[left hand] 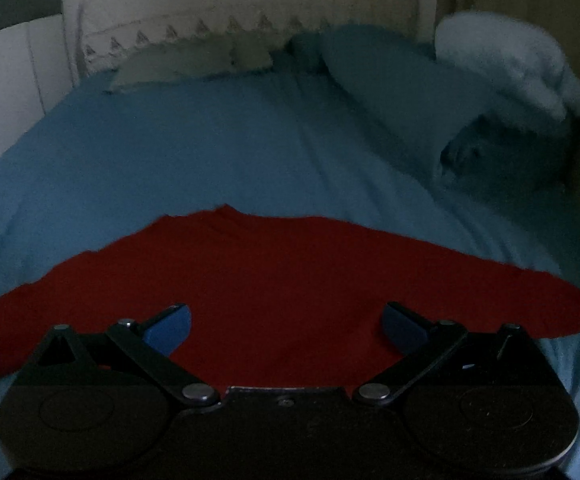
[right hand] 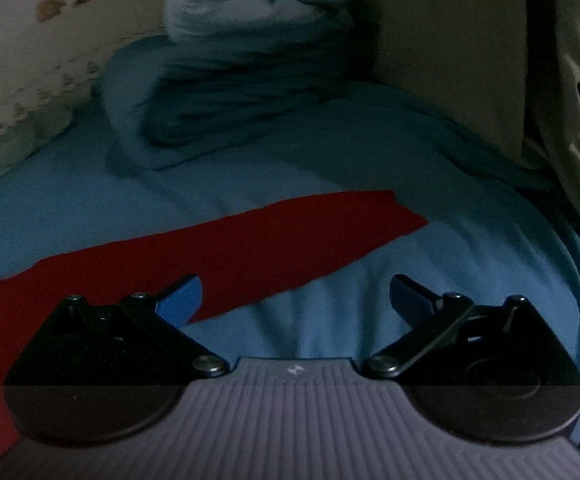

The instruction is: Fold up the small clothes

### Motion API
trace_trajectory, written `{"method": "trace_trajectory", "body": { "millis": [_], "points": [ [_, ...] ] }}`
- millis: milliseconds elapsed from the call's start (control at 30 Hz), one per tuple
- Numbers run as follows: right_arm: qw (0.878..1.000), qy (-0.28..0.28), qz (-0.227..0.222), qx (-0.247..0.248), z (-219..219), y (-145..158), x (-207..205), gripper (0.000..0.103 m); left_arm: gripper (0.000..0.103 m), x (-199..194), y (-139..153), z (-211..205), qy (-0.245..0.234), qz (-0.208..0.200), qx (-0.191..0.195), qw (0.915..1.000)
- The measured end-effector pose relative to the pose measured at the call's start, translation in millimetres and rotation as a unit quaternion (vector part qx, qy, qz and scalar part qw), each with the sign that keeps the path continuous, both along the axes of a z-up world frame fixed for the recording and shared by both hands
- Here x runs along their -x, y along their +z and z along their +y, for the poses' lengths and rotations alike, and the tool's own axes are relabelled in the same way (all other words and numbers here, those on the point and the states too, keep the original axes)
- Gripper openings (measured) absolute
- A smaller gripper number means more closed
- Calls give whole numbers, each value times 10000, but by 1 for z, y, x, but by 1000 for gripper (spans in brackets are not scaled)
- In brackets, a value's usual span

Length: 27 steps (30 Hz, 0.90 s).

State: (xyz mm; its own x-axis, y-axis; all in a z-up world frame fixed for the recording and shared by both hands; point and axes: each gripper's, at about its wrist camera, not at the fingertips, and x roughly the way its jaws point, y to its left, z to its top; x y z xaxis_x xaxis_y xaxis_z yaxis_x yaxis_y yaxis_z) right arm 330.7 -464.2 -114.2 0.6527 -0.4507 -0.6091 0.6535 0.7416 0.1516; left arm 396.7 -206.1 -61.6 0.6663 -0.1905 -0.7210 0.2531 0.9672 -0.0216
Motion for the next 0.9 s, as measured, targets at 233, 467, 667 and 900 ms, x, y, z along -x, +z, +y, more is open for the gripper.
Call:
{"method": "trace_trajectory", "body": {
  "millis": [233, 467, 667, 900],
  "points": [
    [9993, -230, 278, -111, -79, -46, -40, 103, 103, -62, -35, -40, -83, 376, -275, 9989],
    [9909, -845, 206, -1026, -142, -93, -58, 81, 103, -117, -76, -52, 261, 765, -267, 9964],
    [9876, -1195, 80, -1017, -151, -97, -61, 32, 100, -152, -115, -67, 389, 1081, -447, 9924],
    [9917, -944, -148, -856, -131, -57, -70, 20, 103, -166, -144, -68, 327, 1259, -682, 9892]
  ]
}}
